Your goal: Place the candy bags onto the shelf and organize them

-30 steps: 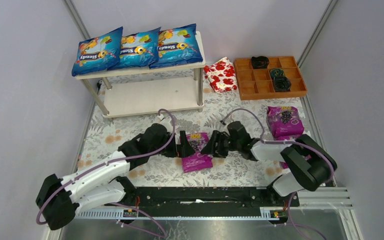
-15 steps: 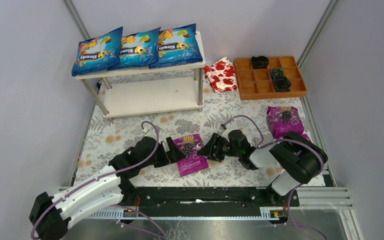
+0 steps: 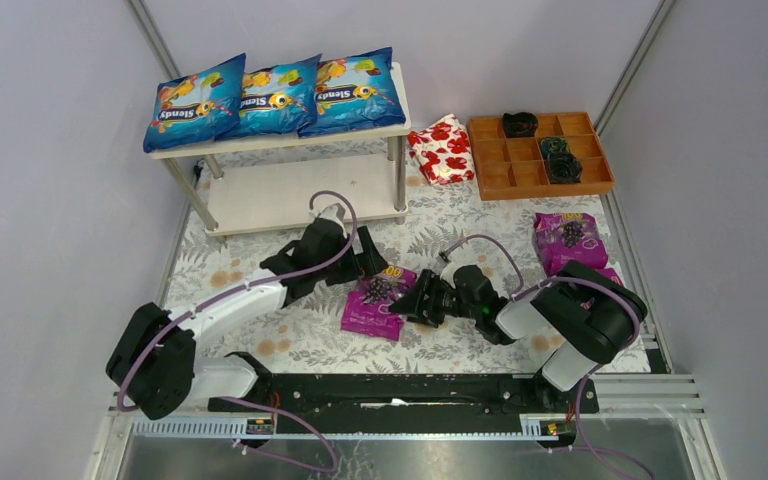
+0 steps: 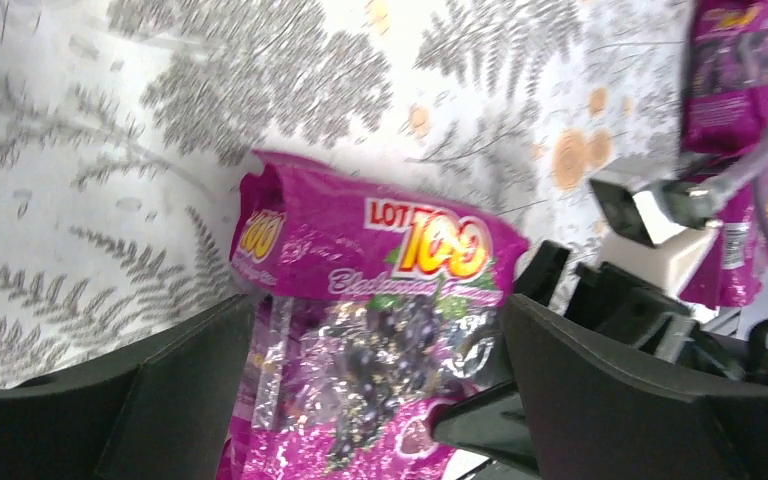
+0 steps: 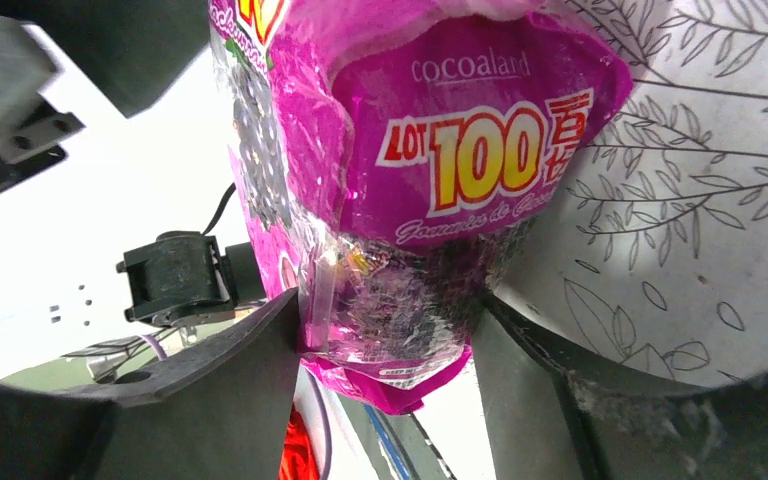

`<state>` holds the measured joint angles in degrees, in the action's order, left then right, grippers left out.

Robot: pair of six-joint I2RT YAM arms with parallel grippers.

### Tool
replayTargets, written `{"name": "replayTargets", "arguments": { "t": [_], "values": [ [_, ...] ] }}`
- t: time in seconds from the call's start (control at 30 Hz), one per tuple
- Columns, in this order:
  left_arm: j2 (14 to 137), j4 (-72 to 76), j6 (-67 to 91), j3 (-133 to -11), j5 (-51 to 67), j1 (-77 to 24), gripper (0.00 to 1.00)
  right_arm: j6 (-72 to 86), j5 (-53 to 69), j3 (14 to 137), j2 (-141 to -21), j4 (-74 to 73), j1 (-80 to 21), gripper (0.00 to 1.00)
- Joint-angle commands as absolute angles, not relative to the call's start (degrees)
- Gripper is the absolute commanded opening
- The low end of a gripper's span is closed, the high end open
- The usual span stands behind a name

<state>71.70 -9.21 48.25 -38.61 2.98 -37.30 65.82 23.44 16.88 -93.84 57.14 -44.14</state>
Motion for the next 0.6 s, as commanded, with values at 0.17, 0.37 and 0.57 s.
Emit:
{"name": "replayTargets", "arguments": {
  "t": [0.17, 0.37, 0.57],
  "values": [
    [58.9, -11.5, 42.8, -35.3, 3.5, -36.8, 0.99, 58.9, 19.1, 21.4, -88.9, 48.3, -44.3, 0.76],
    [43.8, -15.7, 54.6, -23.4, 11.1, -36.9, 0.99, 52.3, 12.0, 23.9, -82.3, 34.4, -43.0, 0.97],
    [36.6, -10.9, 67.2, -16.6, 12.1, -40.6, 0.99, 49.8, 8.6, 21.3, -74.2, 28.2, -38.8, 1.0]
  ]
}}
